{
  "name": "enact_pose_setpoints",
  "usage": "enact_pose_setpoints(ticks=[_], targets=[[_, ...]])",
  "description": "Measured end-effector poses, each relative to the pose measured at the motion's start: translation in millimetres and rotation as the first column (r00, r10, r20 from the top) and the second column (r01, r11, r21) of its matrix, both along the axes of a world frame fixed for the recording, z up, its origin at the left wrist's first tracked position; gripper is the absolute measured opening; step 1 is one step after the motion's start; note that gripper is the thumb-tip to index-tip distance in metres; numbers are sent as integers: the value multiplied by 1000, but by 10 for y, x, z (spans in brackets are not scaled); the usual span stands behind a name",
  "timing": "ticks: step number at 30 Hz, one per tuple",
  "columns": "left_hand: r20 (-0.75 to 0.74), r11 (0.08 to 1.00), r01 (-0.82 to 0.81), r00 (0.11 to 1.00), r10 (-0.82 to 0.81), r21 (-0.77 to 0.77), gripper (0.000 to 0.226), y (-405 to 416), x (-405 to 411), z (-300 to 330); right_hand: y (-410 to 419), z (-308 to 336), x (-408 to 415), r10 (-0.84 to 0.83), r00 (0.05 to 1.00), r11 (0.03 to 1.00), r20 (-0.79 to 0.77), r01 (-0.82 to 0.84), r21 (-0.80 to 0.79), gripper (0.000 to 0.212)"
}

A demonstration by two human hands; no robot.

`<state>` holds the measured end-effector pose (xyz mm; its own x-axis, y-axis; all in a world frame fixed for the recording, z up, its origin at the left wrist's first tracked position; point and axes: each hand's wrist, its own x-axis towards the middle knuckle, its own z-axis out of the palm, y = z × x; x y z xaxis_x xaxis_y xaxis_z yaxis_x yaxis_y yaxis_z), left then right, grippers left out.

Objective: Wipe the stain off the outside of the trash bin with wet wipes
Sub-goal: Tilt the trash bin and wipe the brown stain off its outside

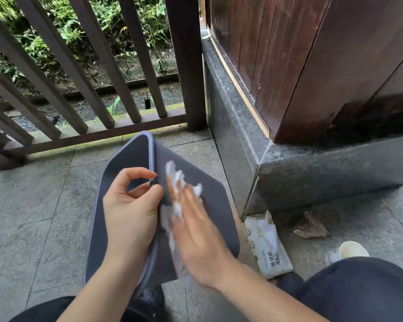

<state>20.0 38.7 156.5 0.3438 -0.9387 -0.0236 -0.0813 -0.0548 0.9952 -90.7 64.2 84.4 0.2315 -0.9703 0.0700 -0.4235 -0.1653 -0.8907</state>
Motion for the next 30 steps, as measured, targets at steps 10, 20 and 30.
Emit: enact_pose_setpoints(ticks=[10, 20, 30], targets=[[-74, 998, 31, 997, -27, 54, 29, -69, -74, -172, -656, -545, -573, -248, 934, 912, -256, 314, 263, 59], [-103, 983, 110, 990, -95, 145, 36, -57, -92, -298, -30, -423, -79, -59, 996, 983, 66, 46, 177, 57], [-126, 996, -4, 992, 15, 86, 37, -163, 89, -17, -507, -635, -711, -292, 900, 863, -324, 394, 317, 65]])
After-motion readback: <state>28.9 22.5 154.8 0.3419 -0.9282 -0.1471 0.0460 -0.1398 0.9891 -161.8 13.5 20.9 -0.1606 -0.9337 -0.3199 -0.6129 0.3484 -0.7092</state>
